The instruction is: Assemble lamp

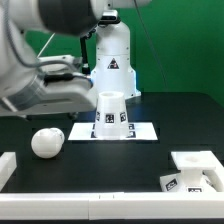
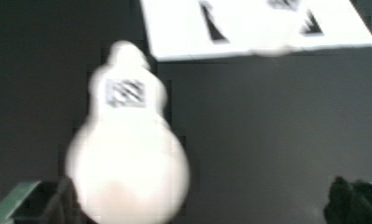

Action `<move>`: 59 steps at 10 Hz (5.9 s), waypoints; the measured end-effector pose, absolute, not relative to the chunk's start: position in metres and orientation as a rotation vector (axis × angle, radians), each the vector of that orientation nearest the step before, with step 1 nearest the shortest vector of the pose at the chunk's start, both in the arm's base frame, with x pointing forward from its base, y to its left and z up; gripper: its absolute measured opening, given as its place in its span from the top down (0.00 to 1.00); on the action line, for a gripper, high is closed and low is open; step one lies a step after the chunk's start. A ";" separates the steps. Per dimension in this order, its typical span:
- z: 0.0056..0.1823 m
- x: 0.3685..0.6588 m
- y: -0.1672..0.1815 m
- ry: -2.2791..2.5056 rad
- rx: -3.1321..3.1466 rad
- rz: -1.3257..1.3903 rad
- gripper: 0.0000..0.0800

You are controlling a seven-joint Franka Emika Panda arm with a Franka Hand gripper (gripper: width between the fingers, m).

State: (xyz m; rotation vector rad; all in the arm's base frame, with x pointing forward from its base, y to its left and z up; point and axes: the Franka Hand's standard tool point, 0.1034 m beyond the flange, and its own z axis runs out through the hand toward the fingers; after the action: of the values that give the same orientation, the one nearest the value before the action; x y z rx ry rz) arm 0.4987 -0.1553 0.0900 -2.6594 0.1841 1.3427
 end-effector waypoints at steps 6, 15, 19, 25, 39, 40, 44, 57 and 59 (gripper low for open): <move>0.056 0.492 -0.169 0.224 -2.578 1.475 0.13; 0.013 0.457 -0.159 0.229 -2.563 1.521 0.13; 0.013 0.457 -0.159 0.228 -2.563 1.520 0.28; 0.095 0.512 -0.102 0.170 -2.671 1.341 0.28; 0.187 0.614 0.039 0.141 -3.101 -0.304 0.28; 0.186 0.617 0.040 0.137 -3.089 -0.410 0.28; 0.182 0.621 0.078 0.161 -3.035 -0.537 0.28; 0.146 0.622 0.089 0.115 -3.064 -0.489 0.28; 0.142 0.622 0.092 0.110 -3.065 -0.485 0.28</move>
Offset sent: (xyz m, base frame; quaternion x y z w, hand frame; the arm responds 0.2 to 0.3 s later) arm 0.0000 0.0000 0.0000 0.0000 0.0000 0.0000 1.0000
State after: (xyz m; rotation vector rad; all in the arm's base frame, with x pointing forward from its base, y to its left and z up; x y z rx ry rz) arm 0.6218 0.0919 0.1415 -3.0651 0.1100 -0.4849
